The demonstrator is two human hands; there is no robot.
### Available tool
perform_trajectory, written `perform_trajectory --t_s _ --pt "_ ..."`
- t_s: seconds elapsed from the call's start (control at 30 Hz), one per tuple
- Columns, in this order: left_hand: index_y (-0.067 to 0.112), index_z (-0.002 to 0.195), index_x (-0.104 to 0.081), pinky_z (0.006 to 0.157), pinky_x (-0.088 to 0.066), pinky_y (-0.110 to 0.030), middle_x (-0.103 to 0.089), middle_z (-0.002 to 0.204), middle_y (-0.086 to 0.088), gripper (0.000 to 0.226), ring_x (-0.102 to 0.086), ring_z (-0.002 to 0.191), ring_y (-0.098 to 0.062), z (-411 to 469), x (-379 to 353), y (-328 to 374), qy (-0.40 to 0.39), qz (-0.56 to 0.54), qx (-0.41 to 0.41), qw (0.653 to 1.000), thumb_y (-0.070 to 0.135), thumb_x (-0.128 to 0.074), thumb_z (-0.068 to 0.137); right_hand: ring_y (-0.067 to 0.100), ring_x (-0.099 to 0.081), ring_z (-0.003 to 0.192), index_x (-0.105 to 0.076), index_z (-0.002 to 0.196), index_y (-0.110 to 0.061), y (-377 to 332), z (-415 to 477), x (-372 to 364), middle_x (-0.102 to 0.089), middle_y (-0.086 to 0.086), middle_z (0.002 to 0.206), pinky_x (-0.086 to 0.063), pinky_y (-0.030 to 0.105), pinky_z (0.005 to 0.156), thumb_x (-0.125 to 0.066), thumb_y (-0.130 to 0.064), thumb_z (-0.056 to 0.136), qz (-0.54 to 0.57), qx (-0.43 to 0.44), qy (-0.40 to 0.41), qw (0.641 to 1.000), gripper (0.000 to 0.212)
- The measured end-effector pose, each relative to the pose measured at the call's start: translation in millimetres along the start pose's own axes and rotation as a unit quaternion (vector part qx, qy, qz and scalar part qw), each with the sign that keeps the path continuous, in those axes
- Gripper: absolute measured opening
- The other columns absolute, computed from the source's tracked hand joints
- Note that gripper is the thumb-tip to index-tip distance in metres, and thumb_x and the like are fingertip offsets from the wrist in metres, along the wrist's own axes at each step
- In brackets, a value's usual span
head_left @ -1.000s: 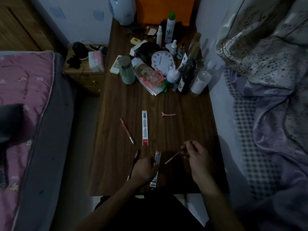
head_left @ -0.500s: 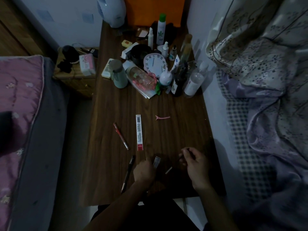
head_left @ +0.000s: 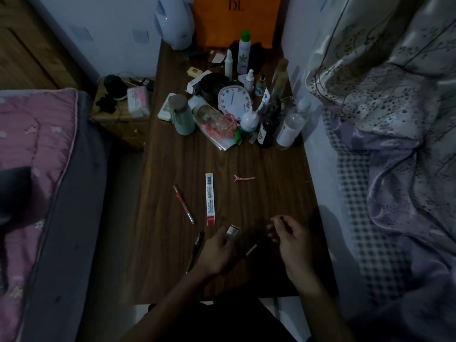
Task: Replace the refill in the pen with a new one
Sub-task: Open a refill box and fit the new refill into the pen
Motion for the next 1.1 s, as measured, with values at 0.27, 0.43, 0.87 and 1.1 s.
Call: perform_trajectory --t_s 0.27,0.43,0.87,1.1 --pt "0.02 0.055 -0.053 0.057 -0.041 -0.028 -0.056 0.049 0.007 0.054 -0.051 0.048 0.0 -18 23 26 0.031 0.023 0.002 0.999 0.055 -0.041 0.094 0.009 -0.068 0.082 -0.069 0.093 -0.029 -29 -13 -13 -0.072 -0.008 0.088 -0.049 0.02 0.066 -0.056 -0.025 0.097 0.004 0.042 0.004 0.999 0.014" --pt "0.005 0.06 -0.064 0.053 -0.046 -0.027 -0.067 0.056 -0.005 0.062 -0.061 0.05 -0.005 -27 37 38 0.049 0.026 0.001 0.998 0.052 -0.043 0.094 0.003 -0.069 0.08 -0.071 0.09 -0.033 -54 -27 -16 -0.073 -0.011 0.09 -0.051 0.022 0.067 -0.057 -0.026 0.096 0.039 0.078 -0.001 0.996 0.017" --pt "0.012 0.071 -0.067 0.055 -0.046 -0.031 -0.061 0.054 0.005 0.029 -0.058 0.051 -0.011 -38 45 53 0.008 -0.109 -0.026 0.994 0.023 -0.055 0.095 0.006 -0.07 0.085 -0.071 0.089 -0.042 -77 -34 -22 -0.074 -0.01 0.092 -0.053 0.027 0.069 -0.056 -0.025 0.096 0.063 0.123 0.019 0.99 0.023" --pt "0.012 0.079 -0.065 0.06 -0.045 -0.041 -0.058 0.061 0.005 0.035 -0.053 0.06 -0.008 -43 50 62 0.01 -0.065 -0.086 0.994 0.046 -0.057 0.085 0.021 -0.07 0.09 -0.072 0.089 -0.037 -80 -33 -18 -0.074 -0.002 0.092 -0.054 0.033 0.07 -0.057 -0.023 0.095 0.09 0.13 0.026 0.987 0.022"
Point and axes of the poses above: each hand's wrist, its own z-axis towards the middle knuckle, its own x-axis out of the back of the hand, y = z × x, the point moved 7 cm from there along z, towards the middle knuckle
